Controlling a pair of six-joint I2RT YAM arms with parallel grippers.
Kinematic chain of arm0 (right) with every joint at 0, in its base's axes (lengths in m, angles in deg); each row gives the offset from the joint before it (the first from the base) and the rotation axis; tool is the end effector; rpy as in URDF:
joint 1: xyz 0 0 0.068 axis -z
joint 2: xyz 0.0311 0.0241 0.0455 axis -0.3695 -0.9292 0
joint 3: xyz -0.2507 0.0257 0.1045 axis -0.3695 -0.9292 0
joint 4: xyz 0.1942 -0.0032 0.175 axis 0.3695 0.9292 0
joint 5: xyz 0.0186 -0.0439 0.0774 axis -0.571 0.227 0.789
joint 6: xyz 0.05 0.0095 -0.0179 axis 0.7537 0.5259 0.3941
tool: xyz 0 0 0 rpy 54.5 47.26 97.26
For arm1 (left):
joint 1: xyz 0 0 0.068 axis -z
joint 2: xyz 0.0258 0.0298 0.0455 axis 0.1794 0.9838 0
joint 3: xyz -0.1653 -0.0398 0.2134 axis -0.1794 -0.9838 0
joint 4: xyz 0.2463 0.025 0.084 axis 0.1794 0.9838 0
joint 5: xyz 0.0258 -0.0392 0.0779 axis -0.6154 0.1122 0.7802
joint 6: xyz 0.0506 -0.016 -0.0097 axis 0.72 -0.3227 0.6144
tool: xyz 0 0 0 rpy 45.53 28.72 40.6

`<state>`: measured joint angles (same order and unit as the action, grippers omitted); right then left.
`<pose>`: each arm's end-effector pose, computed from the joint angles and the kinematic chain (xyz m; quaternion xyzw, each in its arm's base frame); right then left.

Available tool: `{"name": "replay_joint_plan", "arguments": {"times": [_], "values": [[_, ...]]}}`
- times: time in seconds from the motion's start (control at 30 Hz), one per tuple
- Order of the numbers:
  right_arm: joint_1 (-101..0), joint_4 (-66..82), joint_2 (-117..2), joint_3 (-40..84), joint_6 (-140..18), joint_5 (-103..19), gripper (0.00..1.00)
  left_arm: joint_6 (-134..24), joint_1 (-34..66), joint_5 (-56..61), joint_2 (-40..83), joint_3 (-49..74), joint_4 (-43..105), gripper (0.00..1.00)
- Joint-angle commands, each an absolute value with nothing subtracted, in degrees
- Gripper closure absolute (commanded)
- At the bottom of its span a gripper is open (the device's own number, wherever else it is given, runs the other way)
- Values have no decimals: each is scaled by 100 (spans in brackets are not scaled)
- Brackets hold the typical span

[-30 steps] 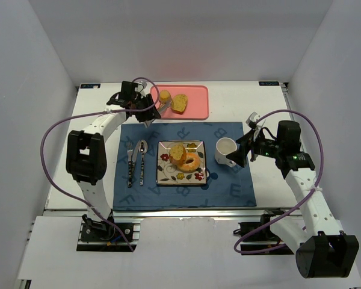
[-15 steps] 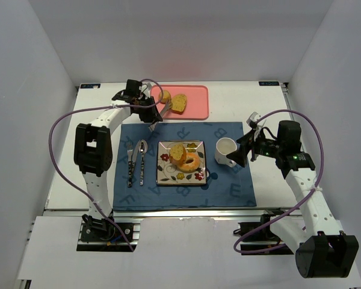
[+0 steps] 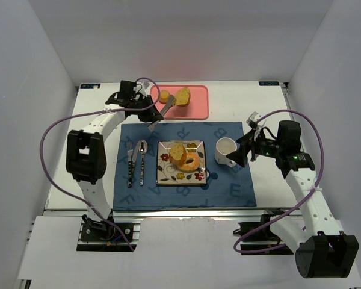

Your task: Place the bread

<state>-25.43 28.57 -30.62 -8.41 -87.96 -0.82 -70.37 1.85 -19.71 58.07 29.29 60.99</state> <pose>0.1982 0.0400 0.3003 -0.3676 0.7256 0.2917 0.5033 0.4201 -0.1092 0.2360 -0.0259 0.9133 -0.3410 0.2213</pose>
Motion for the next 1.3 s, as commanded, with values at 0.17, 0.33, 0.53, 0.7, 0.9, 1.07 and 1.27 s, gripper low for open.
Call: {"name": "replay_joint_plan", "arguments": {"times": [0.17,0.33,0.53,0.7,0.9,1.07,1.27], "values": [[-2511,2742,-2846,-937,-8838,-27,11,-6649,21,-2544,3602,1696,6378,100],[-2503,2707,-2863,-990,-8759,70,11,-6420,83,-2676,1680,-41,7220,100],[-2503,2698,-3048,-928,-8698,193,11,-6797,250,-2518,130,-1073,8092,100],[-2503,2628,-3127,-858,-8575,351,11,-6815,250,-2325,-294,-1452,8409,93],[-2503,2662,-3110,-849,-8575,334,11,-6710,250,-2219,-58,-1409,8304,67],[-2503,2663,-3074,-875,-8592,290,11,-6525,259,-2149,136,-1198,8435,54],[-2503,2663,-3074,-902,-8592,307,11,-6709,250,-1561,5,-750,8577,45]]}}
